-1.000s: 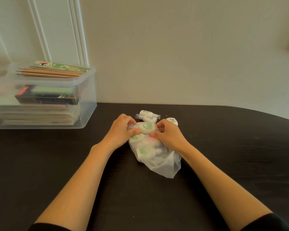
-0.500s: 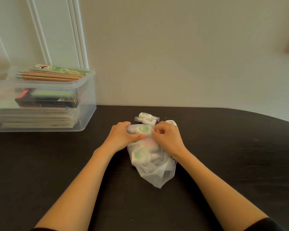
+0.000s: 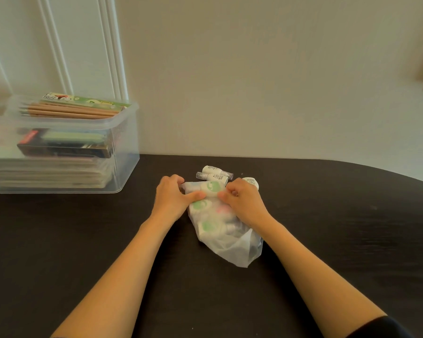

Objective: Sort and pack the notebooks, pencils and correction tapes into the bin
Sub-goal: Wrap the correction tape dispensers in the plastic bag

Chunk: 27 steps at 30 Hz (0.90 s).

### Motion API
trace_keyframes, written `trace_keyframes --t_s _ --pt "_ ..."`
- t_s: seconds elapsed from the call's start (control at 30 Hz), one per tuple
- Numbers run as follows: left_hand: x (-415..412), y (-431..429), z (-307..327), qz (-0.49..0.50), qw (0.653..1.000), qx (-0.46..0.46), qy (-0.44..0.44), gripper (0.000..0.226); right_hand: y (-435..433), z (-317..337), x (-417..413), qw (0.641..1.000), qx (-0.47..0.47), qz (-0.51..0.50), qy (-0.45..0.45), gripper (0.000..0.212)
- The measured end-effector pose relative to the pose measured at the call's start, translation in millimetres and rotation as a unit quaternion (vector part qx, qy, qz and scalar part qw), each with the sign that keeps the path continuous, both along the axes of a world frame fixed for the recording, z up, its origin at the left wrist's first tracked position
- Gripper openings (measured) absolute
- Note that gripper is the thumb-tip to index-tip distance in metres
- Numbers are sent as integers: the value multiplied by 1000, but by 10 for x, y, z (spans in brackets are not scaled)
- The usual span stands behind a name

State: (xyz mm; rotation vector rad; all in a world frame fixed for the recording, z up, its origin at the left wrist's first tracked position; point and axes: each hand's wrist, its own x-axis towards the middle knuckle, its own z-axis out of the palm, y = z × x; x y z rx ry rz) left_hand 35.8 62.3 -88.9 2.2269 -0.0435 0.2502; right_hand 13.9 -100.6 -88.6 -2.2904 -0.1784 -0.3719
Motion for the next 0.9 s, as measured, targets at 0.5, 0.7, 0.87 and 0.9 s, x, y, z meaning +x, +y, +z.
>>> trace_keyframes --t_s 0.5,0.7,0.87,0.9 --pt "-18 1 43 14 985 -144 89 16 9 -42 -5 999 25 -22 36 45" --pt "6 -42 12 38 986 -142 76 17 5 -86 27 998 49 -31 0 42" --pt "24 -23 -5 17 1000 -17 -4 29 -42 -100 27 997 59 -46 -12 43" --pt "46 -16 -7 -4 1000 -6 -10 39 -49 -100 22 997 60 -42 -13 43"
